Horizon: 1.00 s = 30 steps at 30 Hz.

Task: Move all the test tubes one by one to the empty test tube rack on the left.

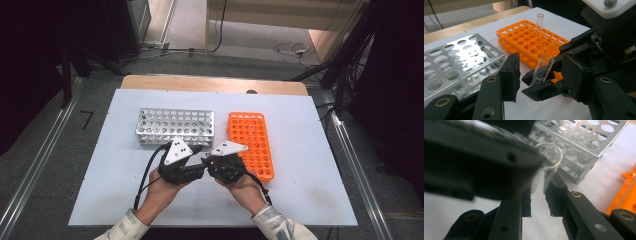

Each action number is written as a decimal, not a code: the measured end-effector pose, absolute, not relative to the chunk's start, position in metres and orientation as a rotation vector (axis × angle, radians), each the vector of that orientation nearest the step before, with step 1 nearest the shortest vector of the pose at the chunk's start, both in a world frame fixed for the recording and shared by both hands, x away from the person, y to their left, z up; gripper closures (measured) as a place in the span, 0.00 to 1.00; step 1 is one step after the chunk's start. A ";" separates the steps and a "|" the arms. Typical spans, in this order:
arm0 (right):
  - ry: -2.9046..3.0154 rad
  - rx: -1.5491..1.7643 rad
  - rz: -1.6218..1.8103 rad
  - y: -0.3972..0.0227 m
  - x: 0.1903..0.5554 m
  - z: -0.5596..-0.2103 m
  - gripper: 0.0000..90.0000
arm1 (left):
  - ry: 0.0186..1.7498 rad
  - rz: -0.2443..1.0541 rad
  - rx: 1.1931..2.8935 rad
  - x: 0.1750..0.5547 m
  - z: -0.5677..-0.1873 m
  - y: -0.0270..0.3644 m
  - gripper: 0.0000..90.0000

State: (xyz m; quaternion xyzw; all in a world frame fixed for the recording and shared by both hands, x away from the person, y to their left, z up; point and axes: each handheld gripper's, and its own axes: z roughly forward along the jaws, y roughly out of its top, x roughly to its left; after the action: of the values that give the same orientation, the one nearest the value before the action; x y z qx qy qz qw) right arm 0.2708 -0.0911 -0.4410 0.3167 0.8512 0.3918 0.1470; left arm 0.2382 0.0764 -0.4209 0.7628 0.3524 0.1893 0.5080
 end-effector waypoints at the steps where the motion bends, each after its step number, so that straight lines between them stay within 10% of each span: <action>1: 2.451 0.911 1.126 -0.090 0.270 -0.441 0.81 | 0.847 0.459 1.842 0.238 -0.421 0.076 0.58; 20: 2.476 0.891 1.127 -0.086 0.265 -0.440 0.81 | 0.875 0.482 1.878 0.239 -0.424 0.074 0.83; 30: 2.481 0.890 1.138 -0.089 0.267 -0.439 0.54 | 0.911 0.489 1.857 0.243 -0.419 0.087 0.84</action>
State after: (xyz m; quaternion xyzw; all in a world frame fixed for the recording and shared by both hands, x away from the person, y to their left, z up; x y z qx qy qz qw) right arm 0.2674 -0.0887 -0.4388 0.3071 0.8563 0.3928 0.1347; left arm 0.2434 0.0869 -0.4195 0.7634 0.3745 0.2011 0.4863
